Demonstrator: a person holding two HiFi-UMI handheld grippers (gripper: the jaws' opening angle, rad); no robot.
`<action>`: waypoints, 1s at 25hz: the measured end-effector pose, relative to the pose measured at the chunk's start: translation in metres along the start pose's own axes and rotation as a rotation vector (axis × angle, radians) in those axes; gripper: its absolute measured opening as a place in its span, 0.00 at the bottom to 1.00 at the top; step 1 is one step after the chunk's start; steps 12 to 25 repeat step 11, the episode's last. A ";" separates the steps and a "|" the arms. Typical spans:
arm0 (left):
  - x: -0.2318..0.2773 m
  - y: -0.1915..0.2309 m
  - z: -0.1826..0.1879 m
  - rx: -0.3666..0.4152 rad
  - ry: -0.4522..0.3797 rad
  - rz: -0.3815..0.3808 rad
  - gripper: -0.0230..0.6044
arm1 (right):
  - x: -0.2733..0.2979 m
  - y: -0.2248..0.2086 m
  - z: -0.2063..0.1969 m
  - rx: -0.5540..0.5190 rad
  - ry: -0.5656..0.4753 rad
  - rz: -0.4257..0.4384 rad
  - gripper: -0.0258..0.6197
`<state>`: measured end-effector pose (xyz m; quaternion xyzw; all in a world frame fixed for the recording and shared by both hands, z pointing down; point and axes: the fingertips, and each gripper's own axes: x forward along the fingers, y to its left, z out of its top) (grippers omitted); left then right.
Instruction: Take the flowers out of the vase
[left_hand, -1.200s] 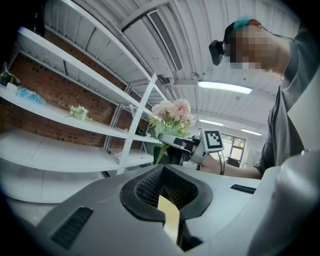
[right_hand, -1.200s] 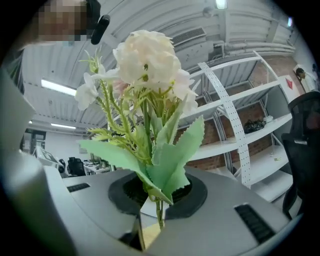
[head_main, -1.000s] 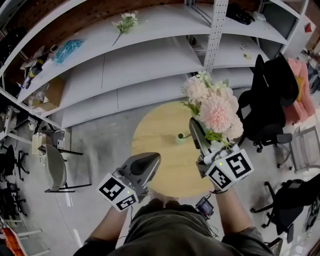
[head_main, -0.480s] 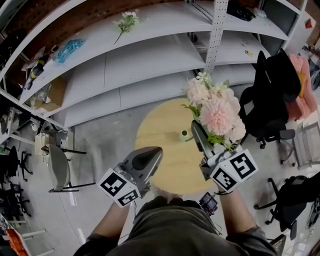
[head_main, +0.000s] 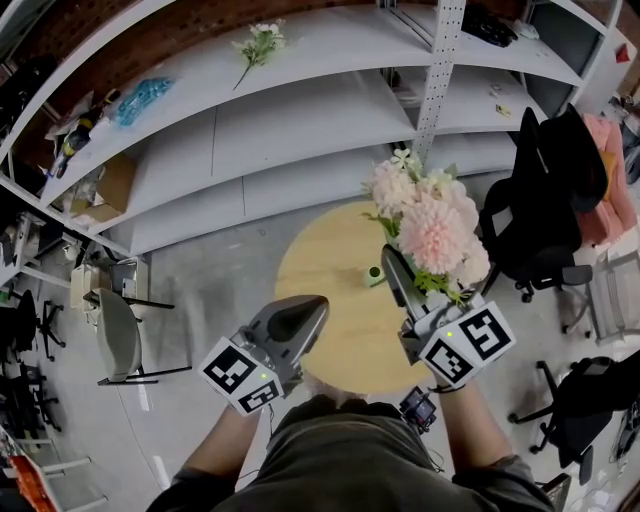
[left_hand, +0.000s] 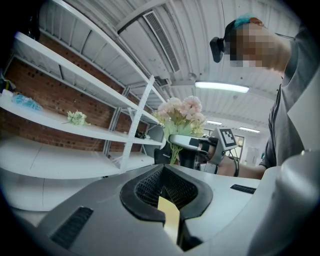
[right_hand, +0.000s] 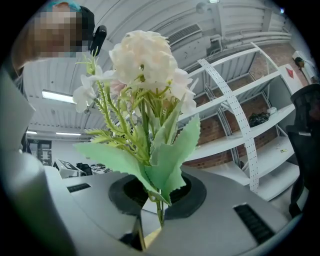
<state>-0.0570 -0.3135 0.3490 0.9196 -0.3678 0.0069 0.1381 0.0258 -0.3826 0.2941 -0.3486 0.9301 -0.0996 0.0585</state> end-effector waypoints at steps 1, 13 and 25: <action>0.000 0.001 0.001 0.000 0.000 0.001 0.05 | 0.001 0.000 0.000 -0.001 0.000 0.000 0.11; 0.014 -0.010 -0.005 0.006 -0.006 -0.005 0.05 | -0.013 -0.012 -0.004 -0.001 0.003 -0.003 0.11; 0.014 -0.010 -0.005 0.006 -0.006 -0.005 0.05 | -0.013 -0.012 -0.004 -0.001 0.003 -0.003 0.11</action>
